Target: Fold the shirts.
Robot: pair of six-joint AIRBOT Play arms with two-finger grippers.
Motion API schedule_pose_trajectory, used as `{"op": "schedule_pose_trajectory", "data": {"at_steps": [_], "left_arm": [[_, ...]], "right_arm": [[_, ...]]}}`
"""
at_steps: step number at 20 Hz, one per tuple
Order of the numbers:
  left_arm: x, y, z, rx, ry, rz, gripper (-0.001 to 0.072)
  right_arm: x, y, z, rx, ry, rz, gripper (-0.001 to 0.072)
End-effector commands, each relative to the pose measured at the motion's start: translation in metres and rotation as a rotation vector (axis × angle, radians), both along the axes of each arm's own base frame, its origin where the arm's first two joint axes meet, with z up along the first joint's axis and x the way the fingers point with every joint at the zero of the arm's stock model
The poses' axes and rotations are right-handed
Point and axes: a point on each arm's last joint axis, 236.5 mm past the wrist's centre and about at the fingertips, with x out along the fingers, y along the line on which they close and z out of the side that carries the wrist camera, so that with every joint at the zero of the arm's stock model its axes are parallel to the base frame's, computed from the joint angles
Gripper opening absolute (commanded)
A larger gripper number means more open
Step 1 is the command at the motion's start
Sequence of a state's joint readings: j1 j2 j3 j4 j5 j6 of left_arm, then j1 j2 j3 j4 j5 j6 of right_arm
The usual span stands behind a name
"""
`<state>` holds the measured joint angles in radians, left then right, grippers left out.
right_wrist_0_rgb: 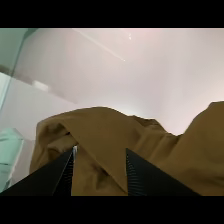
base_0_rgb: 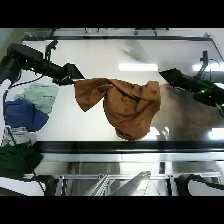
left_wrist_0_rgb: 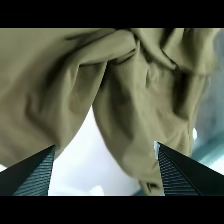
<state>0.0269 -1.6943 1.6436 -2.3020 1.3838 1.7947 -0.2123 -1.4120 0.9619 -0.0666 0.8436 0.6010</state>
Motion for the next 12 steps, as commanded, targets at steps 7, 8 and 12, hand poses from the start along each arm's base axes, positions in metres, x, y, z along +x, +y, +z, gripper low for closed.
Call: {"op": "schedule_pose_trajectory", "data": {"at_steps": [7,8,12], "left_arm": [[-0.068,0.039,-0.081,-0.024,0.329,0.112,0.0719],[-0.072,0.036,-0.097,-0.027,0.352,0.134,0.0719],[-0.060,0.018,-0.131,-0.104,0.386,0.205,0.0700]], "right_arm": [[-0.099,-0.104,-0.123,-0.237,0.547,-0.029,0.0580],[-0.103,-0.100,-0.127,-0.223,0.560,-0.027,0.0580],[-0.108,-0.090,-0.128,-0.197,0.573,-0.005,0.0579]]}}
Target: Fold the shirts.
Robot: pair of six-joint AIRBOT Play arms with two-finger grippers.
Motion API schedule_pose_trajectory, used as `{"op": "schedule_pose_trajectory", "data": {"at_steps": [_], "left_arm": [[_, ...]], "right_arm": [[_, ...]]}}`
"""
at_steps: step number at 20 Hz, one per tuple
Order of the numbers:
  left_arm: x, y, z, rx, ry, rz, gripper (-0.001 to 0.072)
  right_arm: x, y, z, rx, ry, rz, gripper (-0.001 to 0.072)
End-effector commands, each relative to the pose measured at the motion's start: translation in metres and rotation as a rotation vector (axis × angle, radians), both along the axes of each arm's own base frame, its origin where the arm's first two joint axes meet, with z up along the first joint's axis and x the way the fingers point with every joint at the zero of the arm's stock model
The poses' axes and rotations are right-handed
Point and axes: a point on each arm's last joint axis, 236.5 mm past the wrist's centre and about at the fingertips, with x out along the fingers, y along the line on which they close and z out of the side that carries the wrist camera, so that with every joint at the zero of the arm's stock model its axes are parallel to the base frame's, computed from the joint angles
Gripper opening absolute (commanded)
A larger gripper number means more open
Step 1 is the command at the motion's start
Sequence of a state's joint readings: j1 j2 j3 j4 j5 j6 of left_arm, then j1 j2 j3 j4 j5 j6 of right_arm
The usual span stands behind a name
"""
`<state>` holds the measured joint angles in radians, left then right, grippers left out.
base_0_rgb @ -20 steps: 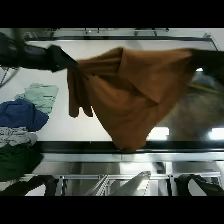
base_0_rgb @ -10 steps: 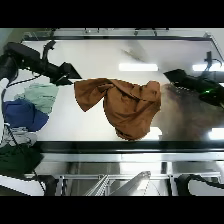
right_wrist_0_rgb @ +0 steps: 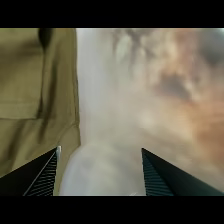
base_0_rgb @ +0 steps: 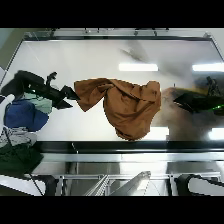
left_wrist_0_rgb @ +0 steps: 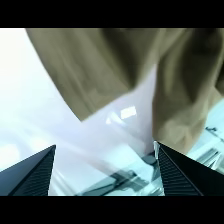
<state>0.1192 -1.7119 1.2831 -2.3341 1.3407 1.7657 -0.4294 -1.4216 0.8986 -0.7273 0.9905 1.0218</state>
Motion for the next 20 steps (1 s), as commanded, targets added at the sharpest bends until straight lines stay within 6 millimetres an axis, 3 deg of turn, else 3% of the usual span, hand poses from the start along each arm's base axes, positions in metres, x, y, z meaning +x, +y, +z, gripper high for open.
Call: {"op": "schedule_pose_trajectory", "data": {"at_steps": [1,4,8,9,10,11,15,16,17,20], "left_arm": [[0.010,-0.017,-0.031,-0.047,0.015,0.071,0.0701],[0.019,-0.041,-0.045,-0.057,0.018,0.003,0.0700],[0.042,-0.078,-0.041,-0.063,-0.037,-0.078,0.0698],[0.046,-0.086,-0.037,-0.064,-0.055,-0.097,0.0544],[0.048,-0.091,-0.033,-0.066,-0.066,-0.116,0.0218],[0.051,-0.094,-0.028,-0.072,-0.080,-0.134,0.0016],[0.056,-0.090,-0.002,-0.098,-0.098,-0.168,0.0025],[0.055,-0.087,0.004,-0.106,-0.095,-0.182,0.0025],[0.054,-0.084,0.010,-0.114,-0.093,-0.195,0.0025],[0.052,-0.069,0.021,-0.129,-0.069,-0.197,0.0025]], "right_arm": [[-0.012,0.005,-0.007,0.010,0.048,0.013,0.0579],[-0.008,0.014,-0.004,0.030,0.038,0.018,0.0579],[-0.007,0.021,-0.002,0.045,0.035,0.029,0.0579],[-0.007,0.021,-0.002,0.045,0.035,0.029,0.0579],[-0.007,0.020,-0.002,0.044,0.035,0.023,0.0578],[-0.006,0.019,-0.003,0.039,0.032,0.018,0.0576],[-0.001,0.013,-0.017,0.039,0.059,-0.030,0.0562],[-0.002,0.014,-0.024,0.050,0.078,-0.031,0.0504],[-0.004,0.018,-0.033,0.065,0.102,-0.027,0.0427],[-0.009,0.049,-0.055,0.104,0.162,0.026,0.0430]]}}
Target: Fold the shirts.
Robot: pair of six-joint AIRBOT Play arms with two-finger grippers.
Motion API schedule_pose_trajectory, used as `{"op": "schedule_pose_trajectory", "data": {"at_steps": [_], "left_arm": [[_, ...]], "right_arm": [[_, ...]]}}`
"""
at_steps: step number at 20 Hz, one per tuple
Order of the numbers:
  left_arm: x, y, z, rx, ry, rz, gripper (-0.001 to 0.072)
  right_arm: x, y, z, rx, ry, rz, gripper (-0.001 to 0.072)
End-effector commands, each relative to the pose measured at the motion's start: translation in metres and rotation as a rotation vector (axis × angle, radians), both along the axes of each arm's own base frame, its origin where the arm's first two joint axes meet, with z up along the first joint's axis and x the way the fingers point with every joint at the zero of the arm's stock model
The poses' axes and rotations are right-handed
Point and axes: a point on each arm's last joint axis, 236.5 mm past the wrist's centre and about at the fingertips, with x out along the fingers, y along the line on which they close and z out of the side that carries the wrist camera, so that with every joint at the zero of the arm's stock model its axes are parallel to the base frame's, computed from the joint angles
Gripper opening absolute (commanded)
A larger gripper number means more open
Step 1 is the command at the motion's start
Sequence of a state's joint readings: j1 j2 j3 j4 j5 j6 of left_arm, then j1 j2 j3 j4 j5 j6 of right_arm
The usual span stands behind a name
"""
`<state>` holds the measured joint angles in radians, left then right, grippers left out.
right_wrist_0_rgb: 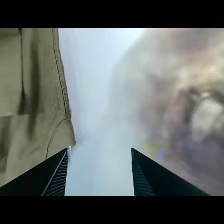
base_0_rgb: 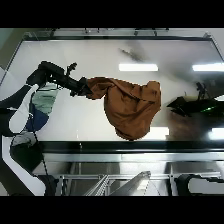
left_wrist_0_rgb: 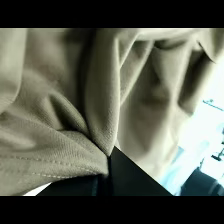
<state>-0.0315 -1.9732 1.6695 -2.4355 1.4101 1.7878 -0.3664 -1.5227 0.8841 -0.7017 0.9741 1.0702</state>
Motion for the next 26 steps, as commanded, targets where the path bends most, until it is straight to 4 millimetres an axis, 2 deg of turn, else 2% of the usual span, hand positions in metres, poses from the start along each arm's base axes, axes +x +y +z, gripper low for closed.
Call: {"op": "schedule_pose_trajectory", "data": {"at_steps": [1,3,6,7,9,10,11,12,13,15,17,19,20,22,24,26], "left_arm": [[-0.006,0.016,0.014,-0.020,0.039,-0.017,0.0025],[-0.005,0.025,0.014,-0.021,0.046,-0.005,0.0025],[-0.004,0.033,0.015,-0.024,0.051,0.008,0.0025],[-0.003,0.036,0.015,-0.025,0.053,0.012,0.0025],[-0.006,0.037,0.017,-0.037,0.064,0.006,0.0026],[-0.009,0.032,0.026,-0.081,0.076,-0.002,0.0026],[-0.011,0.026,0.043,-0.156,0.068,-0.018,0.0026],[-0.015,0.018,0.070,-0.245,0.037,-0.043,0.0027],[-0.019,0.012,0.102,-0.311,-0.012,-0.069,0.0026],[-0.041,0.007,0.179,-0.407,-0.158,-0.149,0.0027],[-0.094,0.005,0.269,-0.491,-0.384,-0.303,0.0027],[-0.148,0.005,0.350,-0.467,-0.702,-0.379,0.0028],[-0.177,0.006,0.382,-0.424,-0.855,-0.399,0.0028],[-0.227,0.011,0.441,-0.297,-1.147,-0.335,0.0030],[-0.260,0.019,0.472,-0.147,-1.353,-0.249,0.0030],[-0.269,0.032,0.482,0.005,-1.449,-0.164,0.0031]], "right_arm": [[-0.002,0.036,-0.022,0.041,0.052,0.048,0.0430],[0.004,0.066,-0.028,0.043,0.043,0.076,0.0430],[0.023,0.101,-0.013,0.096,0.003,0.084,0.0424],[0.030,0.109,-0.005,0.104,-0.019,0.095,0.0313],[0.038,0.121,0.011,0.127,-0.052,0.132,0.0136],[0.039,0.128,0.023,0.158,-0.076,0.171,0.0015],[0.038,0.137,0.044,0.209,-0.108,0.216,0.0015],[0.038,0.144,0.071,0.261,-0.165,0.258,0.0015],[0.038,0.149,0.112,0.319,-0.261,0.291,0.0015],[0.025,0.145,0.221,0.429,-0.526,0.346,0.0015],[-0.019,0.128,0.351,0.517,-0.880,0.390,0.0015],[-0.080,0.110,0.453,0.453,-1.235,0.381,0.0016],[-0.110,0.106,0.487,0.364,-1.372,0.356,0.0016],[-0.150,0.105,0.525,0.142,-1.540,0.265,0.0015],[-0.176,0.109,0.546,-0.028,-1.636,0.178,0.0015],[-0.188,0.107,0.561,-0.111,-1.701,0.098,0.0015]]}}
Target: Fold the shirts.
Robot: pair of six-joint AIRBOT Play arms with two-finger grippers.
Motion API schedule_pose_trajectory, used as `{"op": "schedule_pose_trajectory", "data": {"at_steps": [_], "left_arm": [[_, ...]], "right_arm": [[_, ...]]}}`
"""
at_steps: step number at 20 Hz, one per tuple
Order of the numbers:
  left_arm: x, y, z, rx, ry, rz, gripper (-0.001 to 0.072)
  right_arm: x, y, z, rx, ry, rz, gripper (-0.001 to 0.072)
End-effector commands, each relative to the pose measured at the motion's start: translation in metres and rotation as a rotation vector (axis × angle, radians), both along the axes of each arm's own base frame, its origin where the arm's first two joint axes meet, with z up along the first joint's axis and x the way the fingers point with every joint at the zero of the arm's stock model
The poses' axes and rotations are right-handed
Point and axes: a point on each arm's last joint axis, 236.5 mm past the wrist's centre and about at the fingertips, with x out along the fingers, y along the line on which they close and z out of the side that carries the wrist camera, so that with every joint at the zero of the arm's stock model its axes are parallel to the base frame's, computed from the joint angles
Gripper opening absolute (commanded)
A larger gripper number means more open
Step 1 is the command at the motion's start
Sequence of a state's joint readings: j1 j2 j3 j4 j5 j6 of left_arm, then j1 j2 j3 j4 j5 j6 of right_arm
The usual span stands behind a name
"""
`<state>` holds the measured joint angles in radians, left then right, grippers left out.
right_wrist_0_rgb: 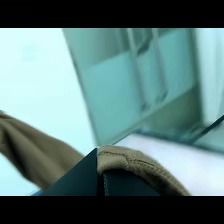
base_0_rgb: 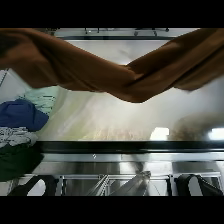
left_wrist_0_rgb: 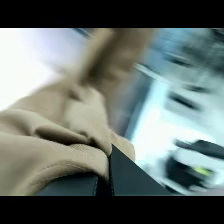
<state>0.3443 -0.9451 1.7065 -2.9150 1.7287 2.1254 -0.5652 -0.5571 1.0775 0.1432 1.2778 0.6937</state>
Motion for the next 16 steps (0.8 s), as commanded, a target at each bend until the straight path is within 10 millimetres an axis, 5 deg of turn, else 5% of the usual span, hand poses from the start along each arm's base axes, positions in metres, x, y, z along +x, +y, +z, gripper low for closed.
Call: {"op": "schedule_pose_trajectory", "data": {"at_steps": [1,4,7,12,15,16], "left_arm": [[-0.032,0.012,0.031,0.083,-0.240,0.227,0.0031],[0.007,0.047,0.013,0.025,-0.070,0.283,0.0032],[0.060,0.061,-0.051,-0.068,0.225,0.175,0.0032],[0.143,0.019,-0.275,0.058,0.788,0.048,0.0033],[0.159,-0.002,-0.382,0.072,1.080,-0.055,0.0023],[0.161,-0.004,-0.403,0.058,1.153,-0.095,0.0025]], "right_arm": [[-0.036,-0.003,0.040,-0.009,-0.184,-0.214,0.0015],[0.014,-0.035,0.015,0.054,-0.019,-0.220,0.0015],[0.102,-0.048,-0.063,0.072,0.266,-0.112,0.0015],[0.241,0.014,-0.293,0.035,0.784,-0.004,0.0015],[0.269,0.015,-0.434,0.059,1.063,-0.046,0.0023],[0.267,0.013,-0.459,0.074,1.120,-0.030,0.0123]]}}
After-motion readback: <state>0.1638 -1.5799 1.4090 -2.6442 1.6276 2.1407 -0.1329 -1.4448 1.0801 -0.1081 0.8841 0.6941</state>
